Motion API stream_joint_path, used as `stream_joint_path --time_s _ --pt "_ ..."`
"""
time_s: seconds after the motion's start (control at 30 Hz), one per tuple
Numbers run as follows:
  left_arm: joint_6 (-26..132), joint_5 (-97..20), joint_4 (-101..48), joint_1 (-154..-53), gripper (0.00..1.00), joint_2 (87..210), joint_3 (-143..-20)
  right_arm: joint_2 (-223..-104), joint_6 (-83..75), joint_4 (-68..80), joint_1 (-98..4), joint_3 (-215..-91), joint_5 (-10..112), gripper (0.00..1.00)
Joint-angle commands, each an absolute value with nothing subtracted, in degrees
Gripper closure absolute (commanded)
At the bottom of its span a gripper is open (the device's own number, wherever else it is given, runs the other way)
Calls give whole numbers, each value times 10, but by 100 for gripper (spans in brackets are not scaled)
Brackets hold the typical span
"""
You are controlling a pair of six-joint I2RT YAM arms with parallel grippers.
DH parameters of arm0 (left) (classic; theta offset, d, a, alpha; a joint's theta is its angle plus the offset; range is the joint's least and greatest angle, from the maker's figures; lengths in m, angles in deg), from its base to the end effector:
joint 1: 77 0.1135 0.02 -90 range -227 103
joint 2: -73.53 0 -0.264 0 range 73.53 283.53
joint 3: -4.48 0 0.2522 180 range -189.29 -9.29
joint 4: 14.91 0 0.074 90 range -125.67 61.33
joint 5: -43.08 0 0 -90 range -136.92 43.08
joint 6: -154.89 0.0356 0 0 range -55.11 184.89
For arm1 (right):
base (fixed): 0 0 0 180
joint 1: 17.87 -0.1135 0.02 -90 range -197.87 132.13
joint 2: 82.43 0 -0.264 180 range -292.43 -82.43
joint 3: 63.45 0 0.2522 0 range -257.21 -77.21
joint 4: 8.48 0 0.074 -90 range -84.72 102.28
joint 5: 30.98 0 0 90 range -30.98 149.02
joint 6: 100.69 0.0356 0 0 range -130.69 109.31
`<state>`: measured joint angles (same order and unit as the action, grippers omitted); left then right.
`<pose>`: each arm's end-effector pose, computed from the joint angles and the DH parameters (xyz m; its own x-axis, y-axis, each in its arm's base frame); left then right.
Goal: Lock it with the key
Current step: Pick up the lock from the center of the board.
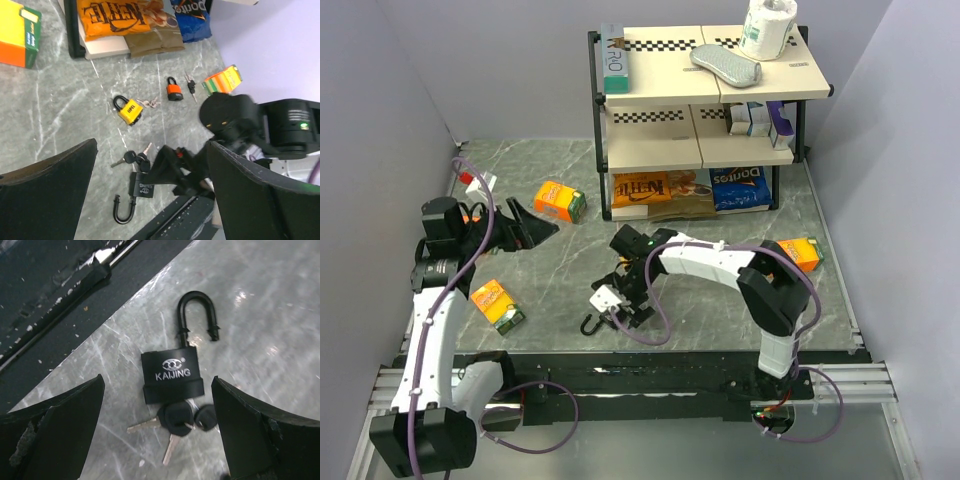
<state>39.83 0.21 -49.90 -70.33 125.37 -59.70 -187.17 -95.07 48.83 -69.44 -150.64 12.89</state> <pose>0.1956 -0.0034 0.3372 -0.5976 -0.3600 -0.7165 0.3750 0.6643 -0.6466 0.1996 0.2928 0.1975 0.5980 -0.3559 -0.7181 -0.6617 -0.7248 -0.1918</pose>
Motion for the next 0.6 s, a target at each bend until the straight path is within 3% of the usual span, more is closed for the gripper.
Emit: stream_joint_path --time_s 0.0,0.37,0.57 --pt "369 51 -468 -694 4 1241 -578 -1896 -991 481 -708 -1524 158 5" --pt "348 56 -451 -694 4 1242 -567 -1966 -1003 521 -722 -1582 218 5" --pt "362 41 -469 -694 3 1242 -566 -2005 -1024 592 -727 -1634 237 10"
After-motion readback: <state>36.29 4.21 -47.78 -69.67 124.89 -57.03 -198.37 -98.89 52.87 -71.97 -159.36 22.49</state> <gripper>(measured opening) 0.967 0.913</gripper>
